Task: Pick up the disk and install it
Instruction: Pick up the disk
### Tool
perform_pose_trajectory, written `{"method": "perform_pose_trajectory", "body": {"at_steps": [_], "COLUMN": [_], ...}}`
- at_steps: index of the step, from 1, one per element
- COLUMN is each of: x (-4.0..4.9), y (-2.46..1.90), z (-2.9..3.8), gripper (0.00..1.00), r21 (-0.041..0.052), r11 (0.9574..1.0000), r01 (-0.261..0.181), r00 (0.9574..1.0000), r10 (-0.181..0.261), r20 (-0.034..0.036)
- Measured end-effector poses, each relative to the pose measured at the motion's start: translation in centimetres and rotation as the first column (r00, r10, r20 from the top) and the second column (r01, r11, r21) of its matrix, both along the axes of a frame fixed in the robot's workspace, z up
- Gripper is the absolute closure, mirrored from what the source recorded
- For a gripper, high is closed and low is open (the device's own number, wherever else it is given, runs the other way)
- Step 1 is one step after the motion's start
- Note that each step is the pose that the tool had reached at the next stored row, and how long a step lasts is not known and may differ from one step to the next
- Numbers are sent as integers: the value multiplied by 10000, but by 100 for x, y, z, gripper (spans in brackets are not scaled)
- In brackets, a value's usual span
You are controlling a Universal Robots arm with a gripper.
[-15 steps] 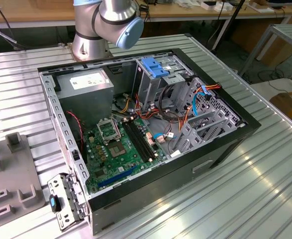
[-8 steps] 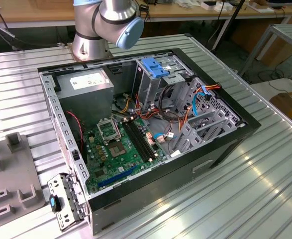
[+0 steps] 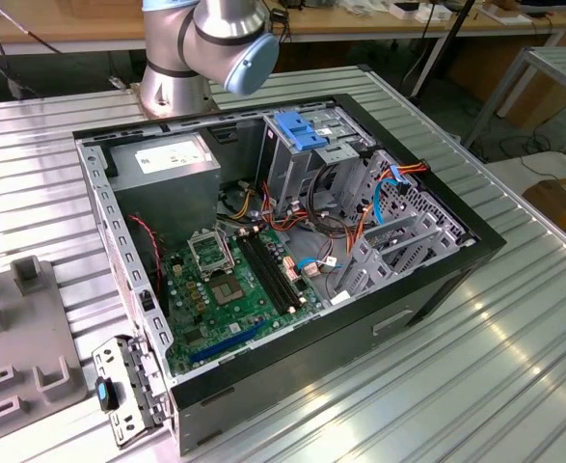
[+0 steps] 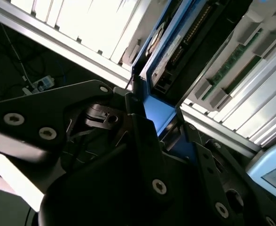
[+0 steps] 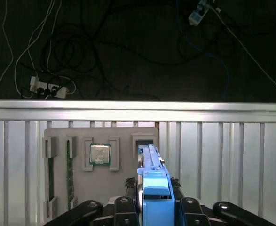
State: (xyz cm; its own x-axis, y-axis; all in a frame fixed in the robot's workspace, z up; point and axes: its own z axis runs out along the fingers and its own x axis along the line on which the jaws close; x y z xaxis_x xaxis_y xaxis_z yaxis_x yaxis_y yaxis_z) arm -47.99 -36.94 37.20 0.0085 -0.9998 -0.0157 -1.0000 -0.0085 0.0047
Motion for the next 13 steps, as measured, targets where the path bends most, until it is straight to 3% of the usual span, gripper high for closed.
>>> {"method": "perform_pose_trajectory", "body": {"at_steps": [5, 7, 11, 13], "x": [1, 1, 0, 1], "y": [0, 0, 0, 0], "z": [420, 647, 942, 1147], "gripper": [63, 63, 63, 63], "r21": [-5, -8, -14, -29], "r11": [10000, 10000, 10000, 10000], "r01": [11, 11, 11, 11], "r00": [10000, 10000, 10000, 10000], "r10": [-11, -11, -11, -11], "r20": [0, -1, 2, -2]}}
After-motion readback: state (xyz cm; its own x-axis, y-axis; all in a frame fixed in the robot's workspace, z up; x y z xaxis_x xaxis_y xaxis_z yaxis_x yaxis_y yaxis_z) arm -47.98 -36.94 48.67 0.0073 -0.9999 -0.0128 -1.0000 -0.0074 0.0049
